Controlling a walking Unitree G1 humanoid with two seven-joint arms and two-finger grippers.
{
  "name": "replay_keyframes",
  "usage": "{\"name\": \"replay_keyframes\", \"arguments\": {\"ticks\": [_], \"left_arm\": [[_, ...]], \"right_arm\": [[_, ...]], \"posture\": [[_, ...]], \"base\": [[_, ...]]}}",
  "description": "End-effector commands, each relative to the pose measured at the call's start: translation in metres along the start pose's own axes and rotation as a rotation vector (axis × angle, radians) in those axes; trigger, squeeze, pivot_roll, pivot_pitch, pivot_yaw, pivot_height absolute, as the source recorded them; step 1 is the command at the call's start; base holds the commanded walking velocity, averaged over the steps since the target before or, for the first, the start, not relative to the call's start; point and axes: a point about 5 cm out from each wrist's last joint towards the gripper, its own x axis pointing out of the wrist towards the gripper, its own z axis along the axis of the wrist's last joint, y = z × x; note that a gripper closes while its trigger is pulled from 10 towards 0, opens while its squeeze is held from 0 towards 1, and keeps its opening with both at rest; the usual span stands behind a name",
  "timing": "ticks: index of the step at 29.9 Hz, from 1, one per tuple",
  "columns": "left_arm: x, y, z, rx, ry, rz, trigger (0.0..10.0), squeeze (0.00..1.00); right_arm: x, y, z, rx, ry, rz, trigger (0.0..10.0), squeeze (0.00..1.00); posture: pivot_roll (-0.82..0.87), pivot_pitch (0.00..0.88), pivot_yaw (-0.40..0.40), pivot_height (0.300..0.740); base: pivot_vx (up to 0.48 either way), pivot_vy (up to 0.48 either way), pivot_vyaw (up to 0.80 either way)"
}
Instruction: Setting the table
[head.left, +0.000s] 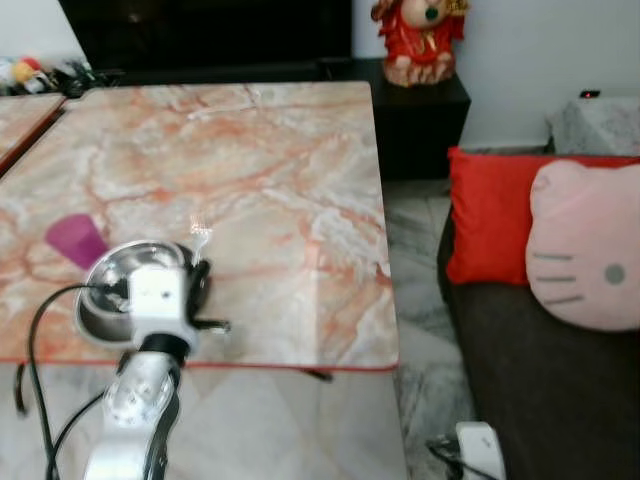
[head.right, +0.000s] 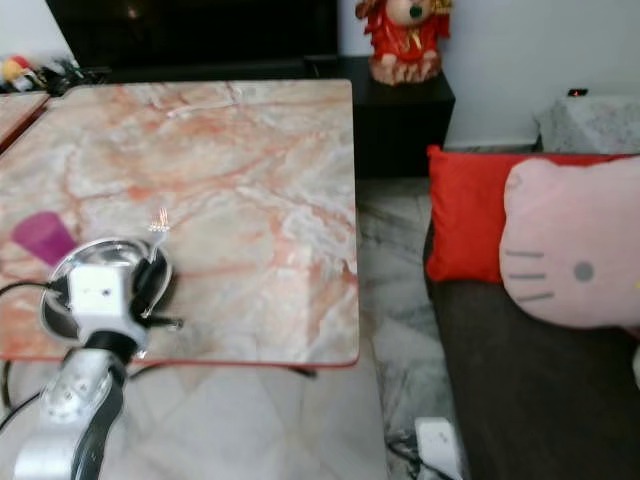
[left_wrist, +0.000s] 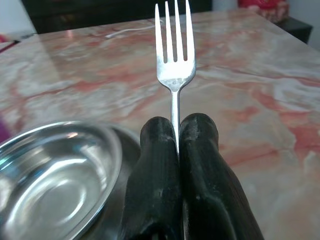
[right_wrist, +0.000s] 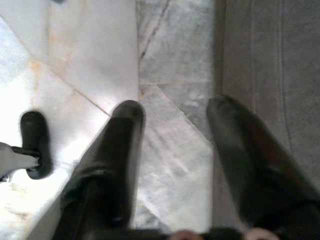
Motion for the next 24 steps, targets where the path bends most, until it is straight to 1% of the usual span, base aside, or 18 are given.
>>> {"name": "replay_keyframes", "arguments": {"ticks": [1, 6, 7, 8, 10, 12, 13, 16, 17, 19, 21, 24], "left_arm": [[0.0, -0.005, -0.001, 0.0, 0.018, -0.034, 10.0, 0.0], [0.001, -0.012, -0.006, 0.019, 0.061, -0.102, 10.0, 0.0], [0.001, -0.013, -0.007, 0.035, 0.07, -0.102, 10.0, 0.0], [0.003, -0.013, -0.009, 0.074, 0.09, -0.097, 10.0, 0.0], [0.006, -0.011, -0.011, 0.095, 0.11, -0.083, 10.0, 0.0], [0.015, -0.01, -0.013, 0.136, 0.143, -0.071, 10.0, 0.0], [0.015, -0.01, -0.013, 0.136, 0.143, -0.071, 10.0, 0.0], [0.025, -0.012, -0.015, 0.128, 0.185, -0.074, 10.0, 0.0], [0.03, -0.013, -0.015, 0.111, 0.197, -0.081, 10.0, 0.0], [0.032, -0.014, -0.016, 0.105, 0.207, -0.084, 10.0, 0.0], [0.044, -0.018, -0.02, 0.105, 0.255, -0.098, 10.0, 0.0], [0.051, -0.021, -0.021, 0.104, 0.279, -0.099, 10.0, 0.0]], "right_arm": [[-0.002, -0.006, -0.01, -0.007, 0.032, -0.012, 10.0, 0.0], [-0.001, -0.006, -0.01, -0.008, 0.033, -0.013, 10.0, 0.0], [-0.001, -0.006, -0.01, -0.008, 0.033, -0.013, 10.0, 0.0], [-0.001, -0.006, -0.009, -0.009, 0.033, -0.012, 10.0, 0.0], [-0.001, -0.006, -0.009, -0.009, 0.033, -0.012, 10.0, 0.0], [-0.001, -0.006, -0.009, -0.011, 0.034, -0.012, 10.0, 0.0], [-0.001, -0.006, -0.009, -0.011, 0.034, -0.012, 10.0, 0.0], [-0.001, -0.006, -0.009, -0.011, 0.034, -0.012, 10.0, 0.0], [-0.001, -0.006, -0.009, -0.011, 0.034, -0.012, 10.0, 0.0], [-0.001, -0.006, -0.009, -0.011, 0.034, -0.012, 10.0, 0.0], [-0.001, -0.006, -0.009, -0.009, 0.034, -0.014, 10.0, 0.0], [-0.001, -0.006, -0.01, -0.007, 0.035, -0.015, 10.0, 0.0]], "posture": [[-0.04, 0.137, 0.049, 0.74], [-0.04, 0.14, 0.049, 0.74], [-0.04, 0.14, 0.05, 0.74], [-0.04, 0.14, 0.049, 0.74], [-0.04, 0.141, 0.048, 0.74], [-0.04, 0.143, 0.047, 0.74], [-0.04, 0.143, 0.047, 0.74], [-0.03, 0.144, 0.045, 0.74], [-0.04, 0.143, 0.046, 0.74], [-0.04, 0.143, 0.046, 0.74], [-0.04, 0.145, 0.047, 0.74], [-0.05, 0.146, 0.047, 0.74]], "base": [[0.0, 0.0, 0.0], [0.0, 0.0, 0.0], [0.0, 0.0, 0.0], [0.0, 0.0, 0.0], [0.0, 0.0, 0.0], [0.0, 0.0, 0.0], [0.0, 0.0, 0.0], [0.0, 0.0, 0.0], [0.0, 0.0, 0.0], [0.0, 0.0, 0.0], [0.0, 0.0, 0.0], [0.0, 0.0, 0.0]]}}
